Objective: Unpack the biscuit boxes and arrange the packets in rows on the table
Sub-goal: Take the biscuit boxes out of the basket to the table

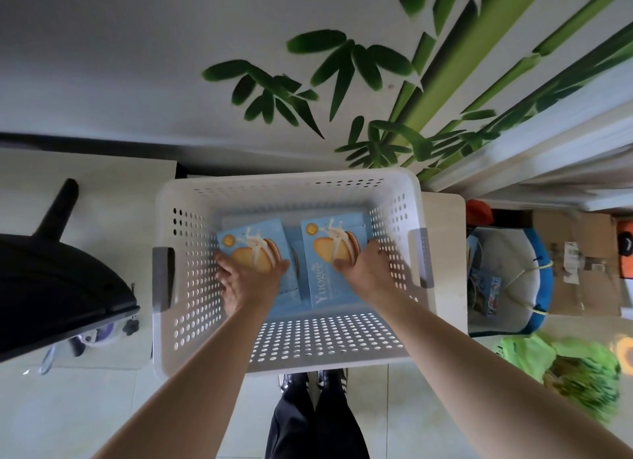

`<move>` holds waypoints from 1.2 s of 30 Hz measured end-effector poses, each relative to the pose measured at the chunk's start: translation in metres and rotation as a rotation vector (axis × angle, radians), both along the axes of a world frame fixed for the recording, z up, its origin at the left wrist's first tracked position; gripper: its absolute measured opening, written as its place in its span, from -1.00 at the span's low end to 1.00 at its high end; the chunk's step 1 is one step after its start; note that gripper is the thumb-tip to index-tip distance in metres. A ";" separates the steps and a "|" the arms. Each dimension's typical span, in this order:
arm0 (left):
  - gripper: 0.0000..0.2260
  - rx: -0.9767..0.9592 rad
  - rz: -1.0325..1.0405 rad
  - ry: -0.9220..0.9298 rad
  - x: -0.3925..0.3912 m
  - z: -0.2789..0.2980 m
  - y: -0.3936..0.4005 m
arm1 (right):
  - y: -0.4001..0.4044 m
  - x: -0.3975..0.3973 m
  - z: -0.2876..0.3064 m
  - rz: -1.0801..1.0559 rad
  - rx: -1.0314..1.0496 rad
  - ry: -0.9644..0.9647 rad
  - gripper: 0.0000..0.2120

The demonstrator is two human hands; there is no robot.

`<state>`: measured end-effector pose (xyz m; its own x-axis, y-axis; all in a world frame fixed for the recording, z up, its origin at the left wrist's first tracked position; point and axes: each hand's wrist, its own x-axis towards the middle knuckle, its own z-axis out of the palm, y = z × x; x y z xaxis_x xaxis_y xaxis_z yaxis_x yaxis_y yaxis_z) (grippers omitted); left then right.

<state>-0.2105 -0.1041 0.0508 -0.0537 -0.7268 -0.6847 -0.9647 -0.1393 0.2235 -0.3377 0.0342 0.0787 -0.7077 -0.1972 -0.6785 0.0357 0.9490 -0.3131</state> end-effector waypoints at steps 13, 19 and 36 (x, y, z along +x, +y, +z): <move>0.16 0.022 0.012 0.103 -0.015 0.003 0.007 | 0.002 0.005 -0.006 -0.050 -0.070 0.035 -0.42; 0.15 0.006 0.026 0.102 -0.004 0.001 0.002 | 0.001 0.008 -0.004 -0.019 -0.063 0.048 -0.41; 0.26 0.054 0.048 0.149 0.016 -0.004 -0.017 | 0.004 -0.003 -0.013 -0.261 -0.402 -0.204 -0.62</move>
<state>-0.1944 -0.1209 0.0471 -0.1232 -0.6934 -0.7099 -0.9135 -0.2002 0.3541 -0.3403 0.0378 0.0654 -0.6290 -0.3056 -0.7148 0.3533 0.7066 -0.6131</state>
